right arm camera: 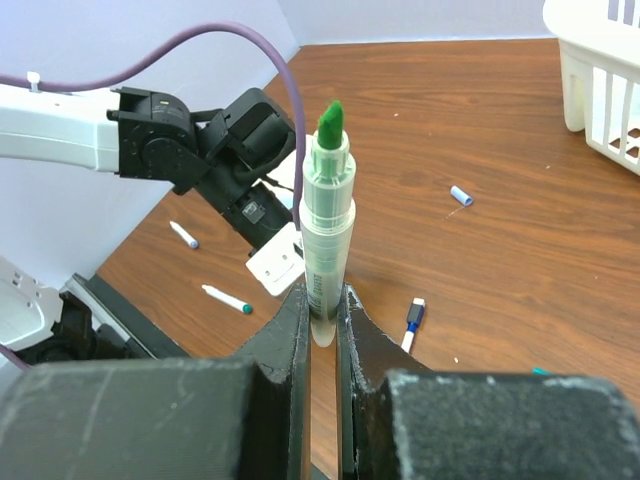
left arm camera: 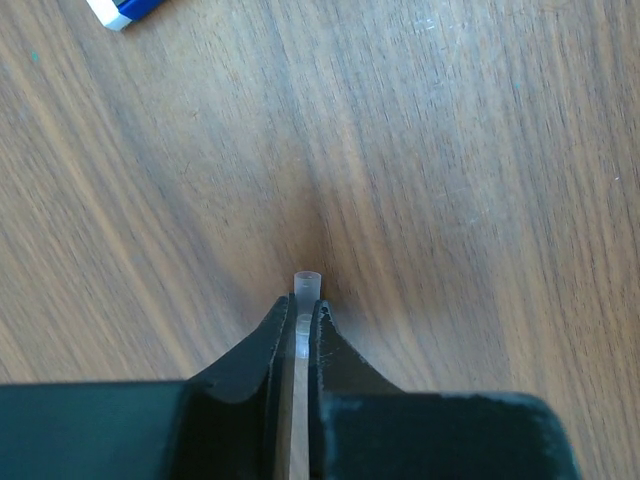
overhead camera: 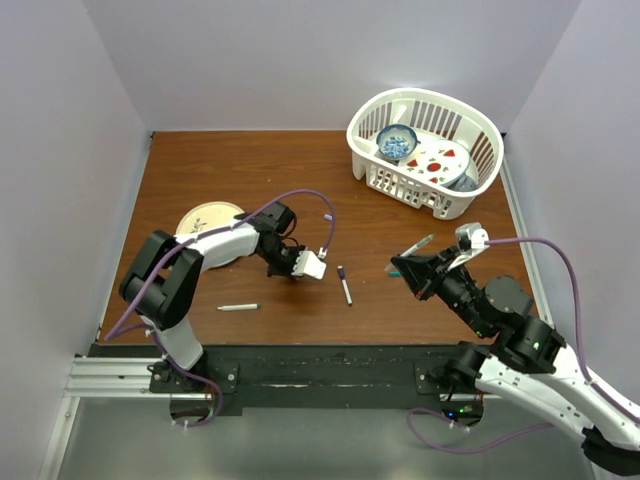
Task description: Insert the pens into the pen caps
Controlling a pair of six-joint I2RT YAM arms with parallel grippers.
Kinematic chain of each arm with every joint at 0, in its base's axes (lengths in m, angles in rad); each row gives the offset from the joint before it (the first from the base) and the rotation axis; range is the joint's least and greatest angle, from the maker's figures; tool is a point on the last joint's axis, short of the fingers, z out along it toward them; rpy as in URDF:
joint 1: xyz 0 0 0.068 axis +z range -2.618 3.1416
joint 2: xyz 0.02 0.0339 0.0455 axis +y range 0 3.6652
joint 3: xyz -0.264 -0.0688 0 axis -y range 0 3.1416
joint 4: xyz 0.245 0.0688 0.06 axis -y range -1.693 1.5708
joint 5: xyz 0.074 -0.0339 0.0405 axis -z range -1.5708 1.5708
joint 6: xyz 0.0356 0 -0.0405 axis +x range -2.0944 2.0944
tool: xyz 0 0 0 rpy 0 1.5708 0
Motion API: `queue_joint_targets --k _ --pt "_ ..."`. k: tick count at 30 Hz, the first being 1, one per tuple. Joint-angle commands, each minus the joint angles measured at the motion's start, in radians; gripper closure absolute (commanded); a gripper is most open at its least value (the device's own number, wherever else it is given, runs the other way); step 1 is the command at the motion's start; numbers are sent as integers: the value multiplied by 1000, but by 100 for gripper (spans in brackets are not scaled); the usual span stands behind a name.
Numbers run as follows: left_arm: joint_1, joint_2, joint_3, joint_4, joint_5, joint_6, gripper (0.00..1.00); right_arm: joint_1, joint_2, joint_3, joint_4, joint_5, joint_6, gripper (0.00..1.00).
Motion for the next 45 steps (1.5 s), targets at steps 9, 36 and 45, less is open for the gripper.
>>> queue_joint_targets --k 9,36,45 --pt "-4 -7 32 -30 7 6 75 0 -45 11 -8 65 -8 100" --pt "-4 -548 102 468 -656 -1001 0 0 -68 29 -48 80 2 100" --pt "56 -659 78 365 -868 -1789 0 0 -50 32 -36 -51 -3 100"
